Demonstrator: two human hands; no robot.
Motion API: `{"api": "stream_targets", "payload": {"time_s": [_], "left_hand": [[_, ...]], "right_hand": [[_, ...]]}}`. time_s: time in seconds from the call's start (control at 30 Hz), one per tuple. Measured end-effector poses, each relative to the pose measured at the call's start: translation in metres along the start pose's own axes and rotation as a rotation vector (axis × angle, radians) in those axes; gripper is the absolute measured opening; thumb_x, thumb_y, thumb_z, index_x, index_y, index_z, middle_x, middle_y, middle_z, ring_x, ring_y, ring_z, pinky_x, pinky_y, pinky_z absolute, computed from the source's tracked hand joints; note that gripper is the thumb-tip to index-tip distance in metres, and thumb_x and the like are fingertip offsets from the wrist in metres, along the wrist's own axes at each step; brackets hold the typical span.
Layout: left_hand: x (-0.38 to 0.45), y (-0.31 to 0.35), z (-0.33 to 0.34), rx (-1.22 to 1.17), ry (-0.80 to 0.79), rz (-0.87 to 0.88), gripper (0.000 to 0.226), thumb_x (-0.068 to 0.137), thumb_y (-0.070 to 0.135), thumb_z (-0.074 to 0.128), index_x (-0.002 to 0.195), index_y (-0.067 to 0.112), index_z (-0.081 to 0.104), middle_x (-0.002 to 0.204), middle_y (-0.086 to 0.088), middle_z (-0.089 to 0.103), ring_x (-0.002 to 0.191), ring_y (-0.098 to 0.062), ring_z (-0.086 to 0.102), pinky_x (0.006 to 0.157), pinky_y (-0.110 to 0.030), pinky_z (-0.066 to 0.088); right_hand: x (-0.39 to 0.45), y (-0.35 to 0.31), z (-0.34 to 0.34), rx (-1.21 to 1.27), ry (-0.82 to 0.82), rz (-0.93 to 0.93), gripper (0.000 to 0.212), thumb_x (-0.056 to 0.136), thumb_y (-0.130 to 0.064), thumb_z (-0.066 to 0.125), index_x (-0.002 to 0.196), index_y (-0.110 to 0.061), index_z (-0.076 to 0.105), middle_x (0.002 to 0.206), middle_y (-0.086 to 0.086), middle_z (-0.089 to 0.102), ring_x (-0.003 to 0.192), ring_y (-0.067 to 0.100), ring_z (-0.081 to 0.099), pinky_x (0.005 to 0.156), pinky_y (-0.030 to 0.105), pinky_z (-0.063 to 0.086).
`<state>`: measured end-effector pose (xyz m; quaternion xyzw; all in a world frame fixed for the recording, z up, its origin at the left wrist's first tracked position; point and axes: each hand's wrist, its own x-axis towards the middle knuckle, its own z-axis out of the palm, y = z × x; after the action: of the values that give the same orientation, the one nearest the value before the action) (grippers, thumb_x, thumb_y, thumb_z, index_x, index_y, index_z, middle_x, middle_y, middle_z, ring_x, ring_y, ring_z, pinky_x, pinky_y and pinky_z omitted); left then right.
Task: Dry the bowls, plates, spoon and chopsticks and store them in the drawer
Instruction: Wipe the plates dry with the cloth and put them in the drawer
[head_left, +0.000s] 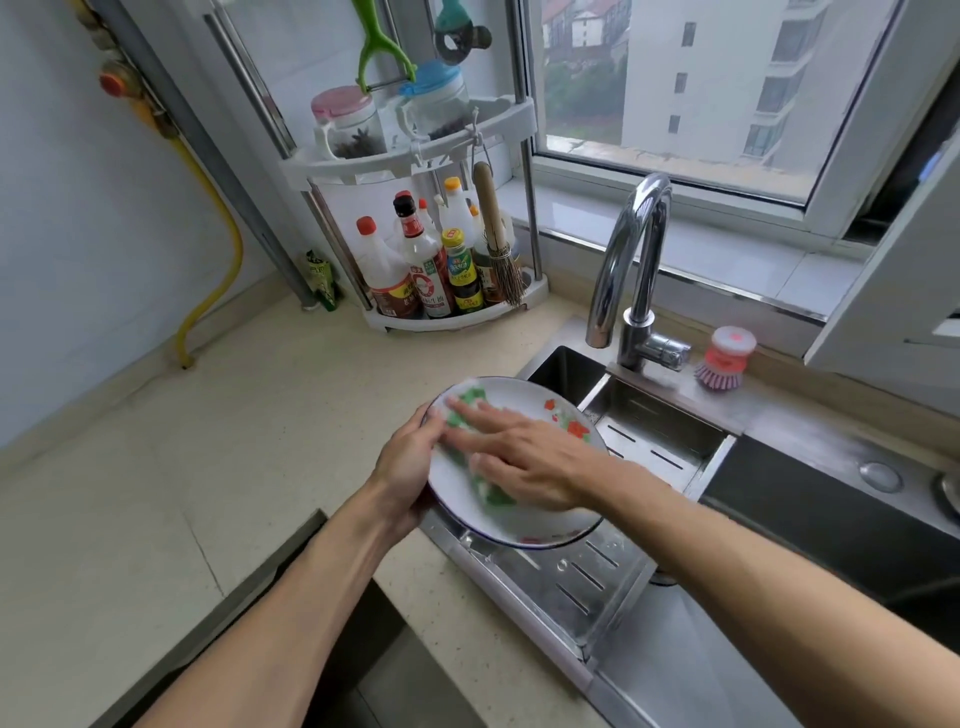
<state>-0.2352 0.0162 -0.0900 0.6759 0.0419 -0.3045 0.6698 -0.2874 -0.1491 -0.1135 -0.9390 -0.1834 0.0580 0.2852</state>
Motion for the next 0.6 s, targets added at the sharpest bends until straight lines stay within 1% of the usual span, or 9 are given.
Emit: {"api": "stream_targets", "payload": {"time_s": [0.07,0.2,0.27,0.33,0.37,0.4,0.43,0.5,0.6], "left_hand": [[-0.002,0.001,-0.001,0.029,-0.014,0.011,0.031,0.109,0.029,0.035,0.126,0.023,0.060,0.112,-0.007,0.075,0.098,-0.024,0.073,0.070,-0.034,0.060],[-0.001,0.003,-0.001,0.135,0.103,0.085,0.029,0.109,0.029,0.037,0.122,0.023,0.062,0.107,-0.003,0.074,0.092,-0.020,0.072,0.066,-0.031,0.057],[0.002,0.003,-0.001,0.157,0.179,0.141,0.027,0.109,0.027,0.037,0.119,0.027,0.062,0.110,-0.002,0.071,0.098,-0.022,0.070,0.072,-0.033,0.058],[0.006,0.000,0.001,0.162,0.254,0.167,0.027,0.109,0.027,0.036,0.114,0.030,0.062,0.113,-0.003,0.069,0.103,-0.024,0.067,0.085,-0.041,0.058],[0.008,-0.003,0.003,0.159,0.293,0.170,0.028,0.109,0.028,0.035,0.116,0.028,0.062,0.114,-0.004,0.068,0.105,-0.026,0.066,0.089,-0.043,0.057],[0.009,-0.004,0.006,0.153,0.337,0.169,0.030,0.108,0.029,0.034,0.121,0.026,0.061,0.117,-0.006,0.067,0.107,-0.027,0.064,0.091,-0.046,0.056],[0.009,-0.005,0.008,0.143,0.377,0.163,0.032,0.108,0.030,0.033,0.126,0.023,0.059,0.120,-0.008,0.065,0.110,-0.028,0.063,0.093,-0.047,0.055],[0.012,-0.006,0.012,0.115,0.412,0.162,0.035,0.107,0.030,0.033,0.132,0.020,0.056,0.124,-0.009,0.064,0.112,-0.030,0.062,0.096,-0.047,0.054],[0.013,-0.002,0.011,0.129,0.362,0.169,0.033,0.108,0.029,0.033,0.130,0.023,0.056,0.120,-0.007,0.066,0.107,-0.028,0.064,0.092,-0.047,0.056]], "right_hand": [[-0.001,0.020,-0.005,-0.176,0.038,0.023,0.051,0.108,-0.036,0.023,0.156,-0.035,0.006,0.163,-0.007,-0.013,0.150,0.014,-0.011,0.122,0.040,-0.008],[-0.017,0.047,-0.002,-0.365,-0.005,0.139,0.052,0.107,-0.036,0.022,0.156,-0.033,0.005,0.162,-0.008,-0.016,0.150,0.017,-0.014,0.121,0.040,-0.013],[-0.030,0.048,0.008,-0.324,-0.036,0.198,0.051,0.107,-0.034,0.022,0.156,-0.029,0.010,0.163,-0.003,-0.010,0.153,0.020,-0.008,0.124,0.041,-0.009],[-0.042,0.036,0.014,-0.197,-0.055,0.226,0.052,0.106,-0.031,0.022,0.155,-0.018,0.029,0.166,0.009,0.012,0.154,0.024,0.007,0.126,0.036,0.001],[-0.046,0.025,0.013,-0.096,-0.056,0.229,0.052,0.104,-0.031,0.022,0.145,-0.011,0.048,0.160,0.014,0.031,0.150,0.026,0.022,0.124,0.035,0.011],[-0.048,0.010,0.011,0.020,-0.047,0.228,0.051,0.102,-0.030,0.024,0.128,-0.008,0.061,0.147,0.016,0.047,0.137,0.025,0.038,0.118,0.037,0.023],[-0.048,-0.005,0.010,0.110,-0.035,0.215,0.046,0.100,-0.030,0.028,0.115,-0.007,0.065,0.135,0.015,0.053,0.123,0.023,0.046,0.109,0.040,0.032],[-0.048,-0.029,0.015,0.202,0.010,0.160,0.044,0.091,-0.034,0.041,0.121,-0.012,0.066,0.140,0.010,0.050,0.119,0.022,0.046,0.103,0.040,0.039],[-0.048,-0.028,0.019,0.172,0.044,0.091,0.055,0.086,-0.033,0.056,0.141,-0.029,0.055,0.157,0.000,0.036,0.133,0.017,0.037,0.110,0.025,0.027]]}}
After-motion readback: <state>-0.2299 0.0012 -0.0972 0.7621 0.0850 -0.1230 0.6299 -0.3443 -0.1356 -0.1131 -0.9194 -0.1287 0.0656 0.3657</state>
